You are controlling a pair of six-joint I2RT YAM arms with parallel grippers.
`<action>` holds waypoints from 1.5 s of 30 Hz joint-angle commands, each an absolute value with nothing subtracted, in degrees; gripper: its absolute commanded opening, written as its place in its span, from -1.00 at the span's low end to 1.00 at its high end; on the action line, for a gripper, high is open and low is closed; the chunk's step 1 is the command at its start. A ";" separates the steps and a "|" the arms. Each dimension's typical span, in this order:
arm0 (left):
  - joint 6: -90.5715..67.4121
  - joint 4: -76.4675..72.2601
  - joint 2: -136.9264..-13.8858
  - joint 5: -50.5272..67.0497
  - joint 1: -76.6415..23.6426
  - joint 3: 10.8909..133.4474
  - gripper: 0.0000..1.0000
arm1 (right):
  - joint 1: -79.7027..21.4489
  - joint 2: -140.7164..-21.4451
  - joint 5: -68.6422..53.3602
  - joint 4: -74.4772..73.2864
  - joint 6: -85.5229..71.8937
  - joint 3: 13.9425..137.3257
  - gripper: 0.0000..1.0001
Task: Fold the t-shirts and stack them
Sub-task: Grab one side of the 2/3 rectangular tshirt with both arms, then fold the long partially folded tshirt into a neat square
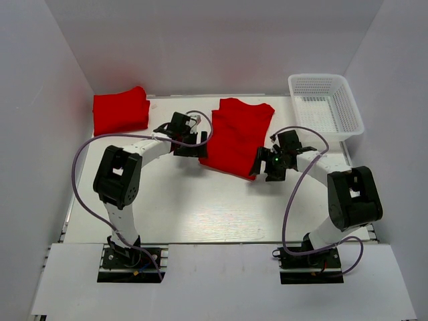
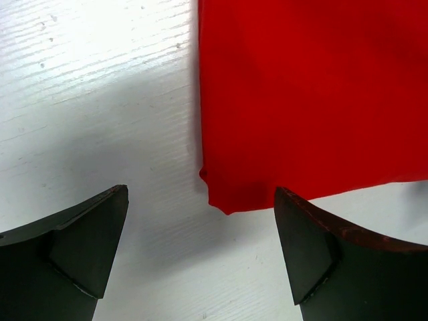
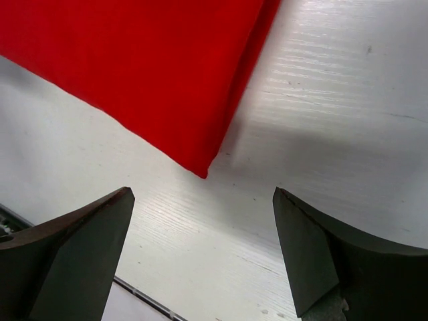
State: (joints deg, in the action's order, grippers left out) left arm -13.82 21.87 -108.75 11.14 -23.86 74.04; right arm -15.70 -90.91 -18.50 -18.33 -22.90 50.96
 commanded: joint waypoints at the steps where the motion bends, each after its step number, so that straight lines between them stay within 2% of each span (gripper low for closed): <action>1: -12.57 17.85 -107.05 13.71 -24.08 73.83 1.00 | -15.91 -90.87 -22.23 -11.26 -24.70 50.89 0.81; 4: -12.57 17.31 -109.42 14.94 -24.08 73.30 0.80 | -16.00 -92.89 -22.67 -10.55 -25.40 50.89 0.81; 5: -12.57 17.31 -109.95 15.72 -24.08 73.30 0.64 | -16.26 -93.25 -22.68 -10.20 -25.75 50.63 0.81; 7: -12.57 17.31 -111.00 16.34 -24.60 73.30 0.46 | -16.26 -93.95 -23.12 -8.97 -26.45 49.84 0.81; 9: -12.57 16.79 -111.01 16.87 -24.61 71.47 0.37 | -16.44 -94.30 -23.20 -8.61 -27.33 49.05 0.71; 18: -13.10 14.59 -110.48 18.02 -25.14 68.12 0.25 | -16.70 -96.06 -24.70 -5.10 -29.53 46.50 0.43; 19: -13.10 14.59 -111.09 18.02 -25.66 68.12 0.15 | -16.87 -96.06 -24.44 -4.49 -29.79 46.06 0.32; 21: -13.10 14.59 -111.62 18.54 -25.66 68.12 0.02 | -16.96 -96.50 -23.91 -4.31 -29.79 45.97 0.25; 22: -13.10 14.59 -111.62 18.54 -25.66 67.51 -0.10 | -17.05 -96.59 -23.73 -4.22 -29.88 45.88 0.18; 24: -13.10 14.07 -111.62 19.07 -26.19 66.80 -0.18 | -17.05 -97.12 -23.20 -3.43 -30.23 45.36 0.04; 25: -13.62 14.06 -111.62 19.07 -26.19 66.27 -0.21 | -15.66 -97.21 -23.12 -3.25 -30.32 45.35 -0.18; 28: -14.23 13.54 -112.15 19.07 -26.19 66.27 -0.71 | -16.88 -97.21 -23.02 -2.73 -30.59 44.65 -0.63; 29: -14.24 13.54 -112.15 19.07 -26.19 66.27 -1.00 | -17.05 -96.86 -21.81 -2.72 -30.59 44.21 -0.91; 30: -14.76 13.54 -111.28 19.07 -26.19 65.57 -1.00 | -17.05 -95.72 -20.93 -2.55 -30.06 44.04 -1.00; 37: -17.13 16.43 -100.56 19.07 -27.24 60.48 -1.00 | -18.10 -85.18 -17.49 -8.60 -25.49 41.13 -1.00; 45: -21.35 33.54 -81.76 24.17 -29.09 55.37 -1.00 | -20.04 -63.14 -19.34 -32.64 -22.41 39.89 -1.00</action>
State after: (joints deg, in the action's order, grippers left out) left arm -19.62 24.84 -88.49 22.41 -29.15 55.40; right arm -19.94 -68.38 -19.59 -19.33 -24.91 39.40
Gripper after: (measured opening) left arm 0.031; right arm 0.015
